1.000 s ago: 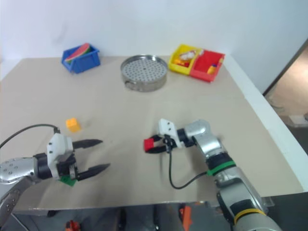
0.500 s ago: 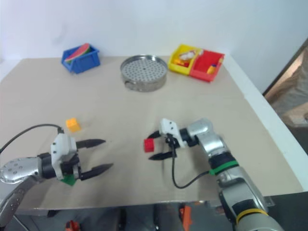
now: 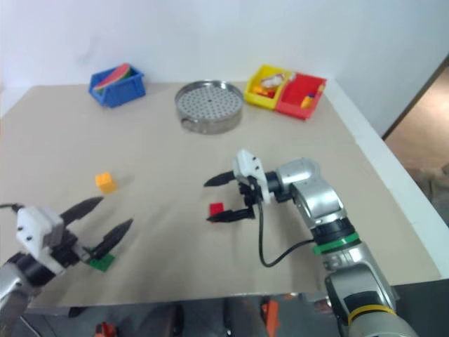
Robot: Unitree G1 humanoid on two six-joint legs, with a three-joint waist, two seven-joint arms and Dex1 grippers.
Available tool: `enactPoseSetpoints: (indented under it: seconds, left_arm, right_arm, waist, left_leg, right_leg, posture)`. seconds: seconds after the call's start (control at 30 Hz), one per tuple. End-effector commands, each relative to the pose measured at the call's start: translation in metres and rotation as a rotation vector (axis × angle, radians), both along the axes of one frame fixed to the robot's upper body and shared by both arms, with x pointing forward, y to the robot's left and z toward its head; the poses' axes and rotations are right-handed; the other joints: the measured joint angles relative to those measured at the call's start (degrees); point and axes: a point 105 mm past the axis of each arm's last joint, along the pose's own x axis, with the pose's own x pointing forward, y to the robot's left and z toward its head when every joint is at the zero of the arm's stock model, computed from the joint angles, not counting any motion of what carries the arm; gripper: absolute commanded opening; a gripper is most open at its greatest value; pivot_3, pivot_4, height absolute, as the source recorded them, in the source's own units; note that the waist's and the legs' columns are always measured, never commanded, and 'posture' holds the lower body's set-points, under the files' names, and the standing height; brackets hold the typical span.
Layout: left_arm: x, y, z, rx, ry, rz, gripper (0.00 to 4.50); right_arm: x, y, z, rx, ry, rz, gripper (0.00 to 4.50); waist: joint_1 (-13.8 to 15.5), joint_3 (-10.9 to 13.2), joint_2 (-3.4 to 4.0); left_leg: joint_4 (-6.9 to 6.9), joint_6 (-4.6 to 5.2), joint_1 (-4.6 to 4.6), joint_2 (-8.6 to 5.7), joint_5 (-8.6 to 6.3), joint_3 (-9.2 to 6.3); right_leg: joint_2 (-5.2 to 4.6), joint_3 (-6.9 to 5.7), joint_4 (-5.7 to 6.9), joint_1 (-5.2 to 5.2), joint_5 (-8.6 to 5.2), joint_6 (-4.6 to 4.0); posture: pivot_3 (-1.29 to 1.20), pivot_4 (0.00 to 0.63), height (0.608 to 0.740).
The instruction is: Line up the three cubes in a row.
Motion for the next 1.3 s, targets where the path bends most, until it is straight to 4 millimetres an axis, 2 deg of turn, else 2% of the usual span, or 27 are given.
enactPoseSetpoints:
  seconds: [0.03,0.23,0.47,0.77,1.03,1.3]
  left_arm:
    - [-0.010,0.007,0.014,-0.013,-0.067,0.069,4.50]
    - [-0.020,0.019,0.002,-0.022,-0.014,0.138,4.50]
    - [-0.028,0.016,-0.016,-0.055,0.033,0.180,4.50]
    - [-0.029,0.023,-0.040,-0.052,0.093,0.211,4.50]
    - [-0.024,0.019,-0.054,-0.053,0.151,0.186,4.50]
    - [-0.026,0.018,-0.070,-0.025,0.226,0.172,4.50]
  right_arm:
    - [-0.002,0.003,0.002,0.001,-0.052,0.036,4.46]
    - [0.001,0.008,-0.001,-0.010,-0.071,0.059,4.46]
    - [0.004,0.005,-0.004,-0.032,-0.085,0.056,4.46]
    - [0.002,0.000,-0.008,-0.053,-0.083,0.043,4.46]
    - [0.001,-0.004,-0.010,-0.060,-0.087,0.025,4.46]
    - [0.001,-0.007,-0.011,-0.064,-0.088,0.010,4.46]
  waist:
    - [0.0,0.0,0.00]
    - [-0.1,0.0,0.00]
    - [-0.1,0.0,-0.01]
    - [-0.1,0.0,-0.01]
    - [-0.1,0.0,-0.01]
    - [-0.1,0.0,-0.01]
  left_leg:
    - [0.02,0.01,0.00,0.00,0.01,-0.01]
    - [0.06,0.06,0.06,0.01,0.05,-0.04]
    - [0.05,0.05,-0.02,-0.02,0.03,0.03]
    - [0.05,0.05,0.00,-0.02,0.03,0.00]
    - [0.04,0.05,-0.05,-0.03,0.03,0.01]
    - [0.03,0.05,-0.05,-0.01,0.03,0.00]
  right_leg:
    - [0.00,-0.01,0.00,0.01,-0.04,-0.07]
    - [0.03,-0.13,0.01,0.02,0.00,-0.14]
    - [0.02,-0.06,-0.01,-0.02,-0.03,-0.18]
    - [0.04,-0.09,-0.01,-0.04,-0.03,-0.18]
    - [0.02,-0.08,-0.01,-0.06,-0.03,-0.18]
    - [0.03,-0.10,-0.01,-0.07,-0.03,-0.19]
  posture:
    - [0.00,0.150,0.740]
    - [0.00,0.150,0.740]
    - [0.00,0.150,0.740]
    - [0.00,0.150,0.740]
    - [0.00,0.150,0.740]
    - [0.00,0.150,0.740]
